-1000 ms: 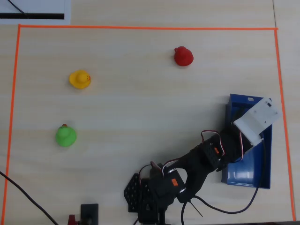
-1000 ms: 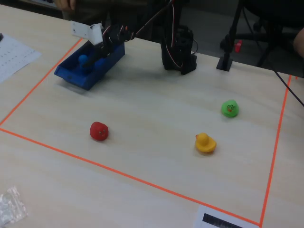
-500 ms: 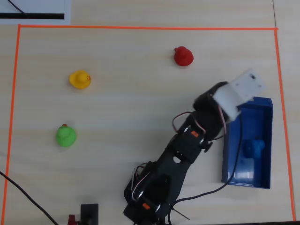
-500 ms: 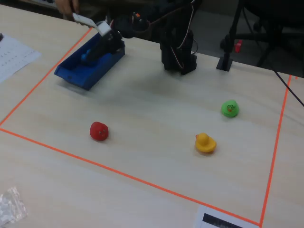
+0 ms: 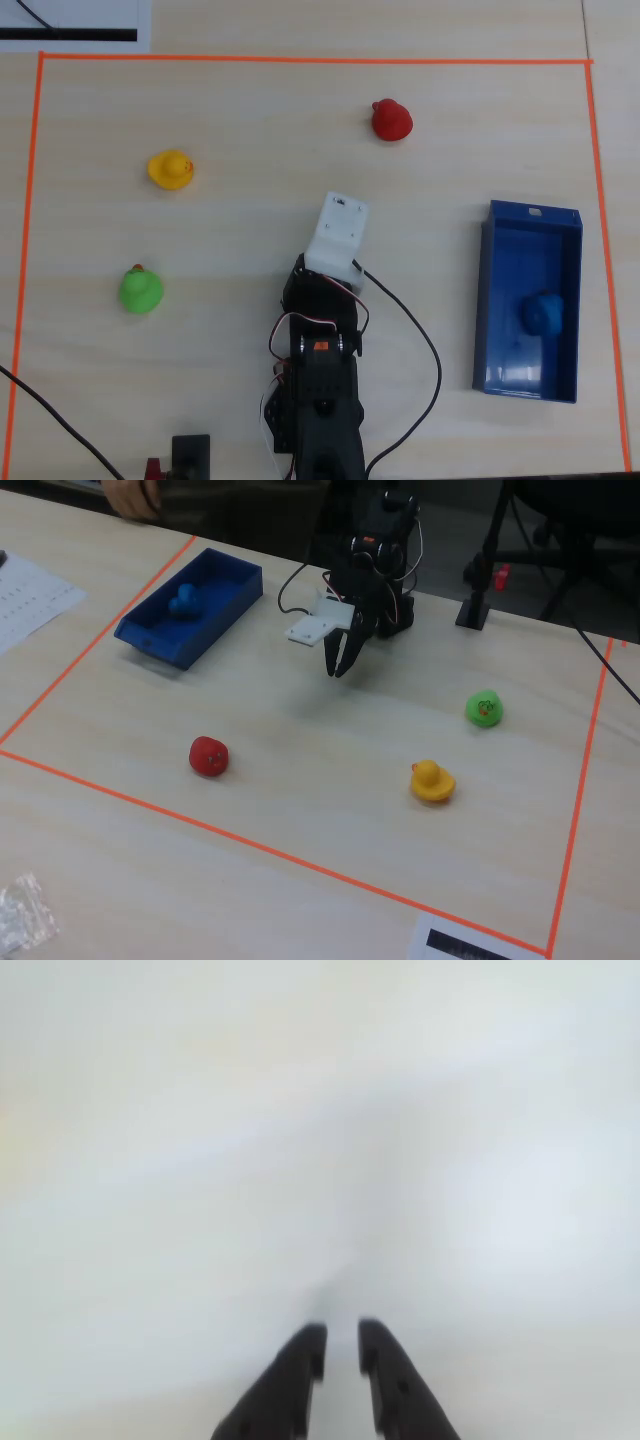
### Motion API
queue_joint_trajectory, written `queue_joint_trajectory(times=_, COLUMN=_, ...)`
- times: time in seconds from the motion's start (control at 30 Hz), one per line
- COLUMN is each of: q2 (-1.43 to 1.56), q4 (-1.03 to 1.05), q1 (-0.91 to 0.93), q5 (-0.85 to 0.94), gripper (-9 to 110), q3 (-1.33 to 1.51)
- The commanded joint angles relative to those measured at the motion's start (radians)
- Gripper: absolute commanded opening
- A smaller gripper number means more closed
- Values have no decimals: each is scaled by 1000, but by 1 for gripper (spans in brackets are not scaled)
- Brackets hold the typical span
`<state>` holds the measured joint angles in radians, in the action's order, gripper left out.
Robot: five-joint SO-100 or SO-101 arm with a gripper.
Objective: Grasp blue duck and put it into box.
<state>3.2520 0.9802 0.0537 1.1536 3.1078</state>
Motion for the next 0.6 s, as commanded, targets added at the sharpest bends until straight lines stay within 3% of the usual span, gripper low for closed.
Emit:
queue_joint_trajectory(times=0.0, q2=58, q4=163, q1=-17, q5=55, gripper=0, q3=2)
queue_joint_trajectory(times=0.17, q2=58, q4=328, q1=-15, q5=129, gripper=1, q3=2)
queue_joint_trajectory(times=0.27, q2=58, q4=325, q1=0, q5=55, gripper=0, q3=2)
queue_joint_trajectory(times=0.57, q2=58, q4=324, q1=14, q5=64, gripper=2, q3=3)
